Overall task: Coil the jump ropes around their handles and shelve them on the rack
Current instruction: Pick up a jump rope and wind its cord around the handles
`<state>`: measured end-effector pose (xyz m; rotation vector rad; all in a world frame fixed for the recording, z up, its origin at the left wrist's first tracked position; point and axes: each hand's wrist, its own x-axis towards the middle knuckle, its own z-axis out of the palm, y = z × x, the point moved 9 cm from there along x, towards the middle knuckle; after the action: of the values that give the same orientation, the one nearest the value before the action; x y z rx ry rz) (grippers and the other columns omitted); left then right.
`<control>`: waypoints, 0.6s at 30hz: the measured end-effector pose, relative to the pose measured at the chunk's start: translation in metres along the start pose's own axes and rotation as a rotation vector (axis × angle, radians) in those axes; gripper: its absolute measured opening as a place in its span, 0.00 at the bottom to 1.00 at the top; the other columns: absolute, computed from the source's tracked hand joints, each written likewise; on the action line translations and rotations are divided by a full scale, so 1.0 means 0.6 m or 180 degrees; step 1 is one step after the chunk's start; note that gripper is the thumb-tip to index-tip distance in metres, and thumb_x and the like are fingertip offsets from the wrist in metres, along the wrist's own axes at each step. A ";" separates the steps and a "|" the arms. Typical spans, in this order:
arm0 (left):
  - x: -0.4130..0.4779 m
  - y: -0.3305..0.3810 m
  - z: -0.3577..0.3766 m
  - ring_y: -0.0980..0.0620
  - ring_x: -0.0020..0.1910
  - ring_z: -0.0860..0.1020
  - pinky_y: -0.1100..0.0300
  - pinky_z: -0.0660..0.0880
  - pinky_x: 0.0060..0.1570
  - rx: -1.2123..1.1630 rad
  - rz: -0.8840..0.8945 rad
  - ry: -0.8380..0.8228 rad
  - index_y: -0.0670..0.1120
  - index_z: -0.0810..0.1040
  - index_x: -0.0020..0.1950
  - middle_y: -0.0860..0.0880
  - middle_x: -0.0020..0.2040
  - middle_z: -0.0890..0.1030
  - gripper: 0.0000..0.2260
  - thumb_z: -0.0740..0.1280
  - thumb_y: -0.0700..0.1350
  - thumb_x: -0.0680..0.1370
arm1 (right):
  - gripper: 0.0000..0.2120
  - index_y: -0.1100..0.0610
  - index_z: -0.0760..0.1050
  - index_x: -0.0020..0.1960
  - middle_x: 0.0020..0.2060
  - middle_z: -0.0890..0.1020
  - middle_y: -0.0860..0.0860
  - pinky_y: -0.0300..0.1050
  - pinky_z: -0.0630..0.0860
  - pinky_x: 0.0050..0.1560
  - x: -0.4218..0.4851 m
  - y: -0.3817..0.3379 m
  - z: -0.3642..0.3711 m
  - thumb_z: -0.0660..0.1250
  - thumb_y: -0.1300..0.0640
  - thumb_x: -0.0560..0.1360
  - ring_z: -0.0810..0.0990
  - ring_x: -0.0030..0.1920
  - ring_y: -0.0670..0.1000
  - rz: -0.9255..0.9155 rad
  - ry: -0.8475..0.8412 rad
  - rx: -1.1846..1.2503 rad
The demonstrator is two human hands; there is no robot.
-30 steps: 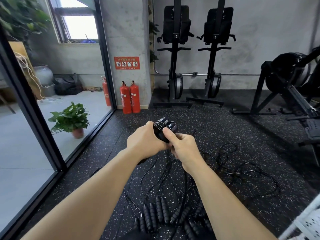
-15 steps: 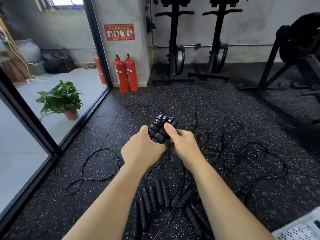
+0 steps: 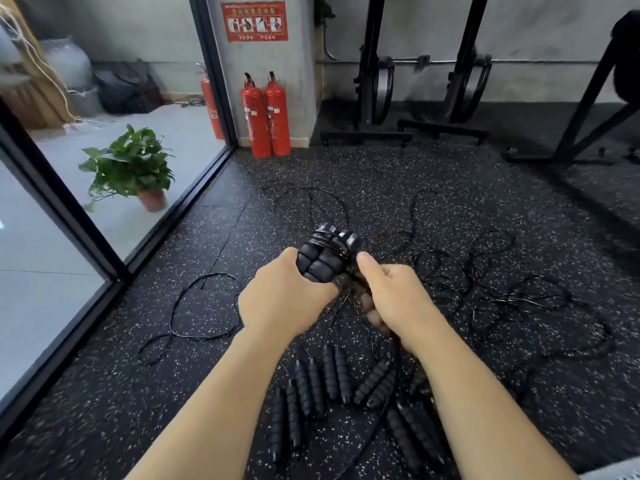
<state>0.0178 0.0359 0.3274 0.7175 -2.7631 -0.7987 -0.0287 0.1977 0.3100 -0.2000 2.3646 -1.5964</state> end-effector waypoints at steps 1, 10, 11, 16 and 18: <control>0.005 -0.009 -0.006 0.49 0.42 0.78 0.57 0.71 0.39 -0.0009 -0.0045 0.0007 0.53 0.71 0.45 0.55 0.41 0.79 0.15 0.69 0.58 0.66 | 0.21 0.62 0.69 0.36 0.30 0.70 0.56 0.46 0.65 0.33 -0.002 0.001 -0.008 0.58 0.47 0.79 0.67 0.29 0.51 -0.0022 0.0084 -0.0285; 0.013 -0.055 -0.035 0.49 0.42 0.78 0.58 0.69 0.38 0.0384 -0.0172 0.0033 0.52 0.72 0.46 0.55 0.41 0.79 0.13 0.68 0.57 0.68 | 0.21 0.62 0.74 0.34 0.23 0.66 0.49 0.43 0.65 0.31 -0.074 -0.101 -0.018 0.64 0.47 0.77 0.64 0.26 0.50 -0.0983 0.0129 -0.2087; 0.010 -0.050 -0.035 0.49 0.42 0.78 0.58 0.68 0.37 0.0500 -0.0106 0.0059 0.52 0.72 0.45 0.55 0.41 0.79 0.12 0.67 0.57 0.69 | 0.19 0.62 0.76 0.36 0.23 0.67 0.50 0.43 0.66 0.31 -0.081 -0.113 -0.014 0.65 0.46 0.76 0.65 0.26 0.51 -0.1061 0.0047 -0.2177; -0.017 0.017 -0.024 0.47 0.39 0.74 0.58 0.62 0.32 0.1363 0.0642 0.0134 0.52 0.68 0.46 0.54 0.38 0.74 0.10 0.65 0.56 0.73 | 0.15 0.57 0.80 0.40 0.31 0.80 0.53 0.46 0.75 0.41 -0.088 -0.153 -0.028 0.67 0.45 0.73 0.78 0.36 0.53 -0.1400 0.0110 -0.2431; -0.033 0.050 -0.011 0.46 0.40 0.75 0.58 0.62 0.33 0.1678 0.1080 0.0106 0.53 0.68 0.48 0.54 0.38 0.73 0.10 0.65 0.55 0.73 | 0.17 0.56 0.80 0.38 0.30 0.80 0.51 0.46 0.74 0.42 -0.081 -0.152 -0.038 0.67 0.42 0.73 0.77 0.36 0.51 -0.1415 0.0139 -0.2437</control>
<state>0.0247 0.0647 0.3482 0.3039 -2.9625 0.0125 0.0066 0.1961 0.4097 -0.8963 2.9959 -0.7315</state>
